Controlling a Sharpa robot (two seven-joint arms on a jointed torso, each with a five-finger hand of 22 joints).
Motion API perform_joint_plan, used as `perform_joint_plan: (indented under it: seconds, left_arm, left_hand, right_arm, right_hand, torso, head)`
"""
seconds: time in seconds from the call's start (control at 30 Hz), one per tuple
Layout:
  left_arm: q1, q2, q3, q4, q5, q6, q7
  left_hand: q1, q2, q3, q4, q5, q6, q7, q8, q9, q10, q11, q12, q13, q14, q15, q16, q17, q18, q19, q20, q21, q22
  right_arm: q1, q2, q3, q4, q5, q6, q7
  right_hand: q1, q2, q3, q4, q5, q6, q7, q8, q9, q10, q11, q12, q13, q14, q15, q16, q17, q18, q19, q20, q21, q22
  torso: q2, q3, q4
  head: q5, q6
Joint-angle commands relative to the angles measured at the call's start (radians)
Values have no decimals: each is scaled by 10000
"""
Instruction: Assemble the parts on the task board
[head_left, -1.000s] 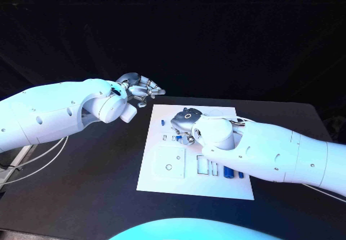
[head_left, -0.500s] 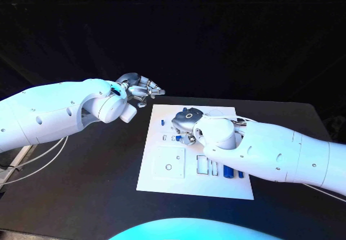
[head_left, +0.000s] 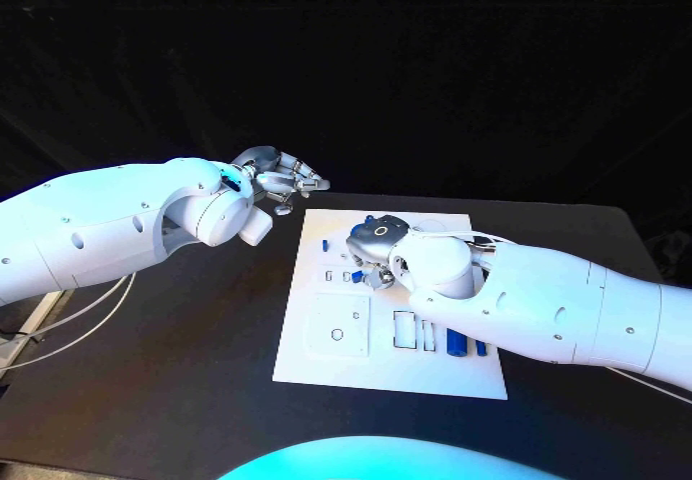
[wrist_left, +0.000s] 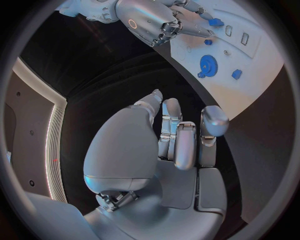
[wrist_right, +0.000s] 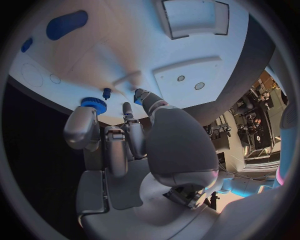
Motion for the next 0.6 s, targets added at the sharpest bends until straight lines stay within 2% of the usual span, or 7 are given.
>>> perform_joint_plan:
  seconds: [0.03,0.33,0.4,0.5,0.6]
  left_arm:
    - [15,21,10,-1,-5,152,48]
    - [13,13,9,-22,-8,184,52]
    - [13,12,9,-32,-10,196,55]
    - [12,0,8,-28,-14,211,71]
    - [9,-14,7,9,-19,261,110]
  left_hand:
    - [66,26,-25,11,3,-63,21,16,-11,-59,-17,-64,-17,340,-24,58,1078,46,58,-8,38,6]
    - [70,27,-26,10,2,-65,22,15,-12,-62,-16,-68,-20,339,-24,54,1073,47,56,-8,36,2]
    - [70,27,-26,10,2,-65,22,15,-12,-62,-16,-68,-21,339,-24,53,1072,47,56,-8,35,1]
    - [70,27,-26,10,2,-65,22,15,-12,-62,-16,-68,-21,339,-24,53,1072,47,56,-8,35,1]
    - [101,38,-18,8,3,-93,32,-2,-28,-100,-9,-117,-57,329,-19,29,1044,52,42,-4,18,-26]
  right_arm:
    - [-6,-75,-4,59,-165,-98,-13]
    - [-2,-453,-1,314,-156,-502,-150]
    - [3,-630,2,492,-93,-592,-160]
    - [14,-998,8,891,104,-885,-174]
    - [22,-1388,28,1319,493,-1353,-179]
  right_hand:
    - [59,-5,17,-66,-43,-3,-22,17,-18,-29,60,-55,904,1044,69,63,2634,81,-46,50,-50,-33]
    - [26,80,50,-22,-56,40,-28,28,-22,-7,56,-9,930,1044,68,63,2634,76,-26,53,-21,1]
    - [21,85,53,-18,-61,47,-30,30,-22,-5,55,-6,932,1044,68,63,2634,79,-30,53,-36,-10]
    - [79,107,205,-33,-617,68,-50,16,-48,-13,34,-23,922,1044,49,63,2634,88,-29,45,-78,-23]
    - [349,291,560,-164,-557,-23,-29,-22,-94,27,37,64,974,1044,39,63,2634,84,-4,32,-53,14]
  torso:
    - [-6,-7,-8]
    - [-11,1,-11]
    - [-23,-7,-23]
    - [-32,-11,-46]
    - [-52,-7,-75]
  head:
    - [1,-1]
    - [-11,39]
    - [-24,61]
    - [-33,93]
    - [-37,106]
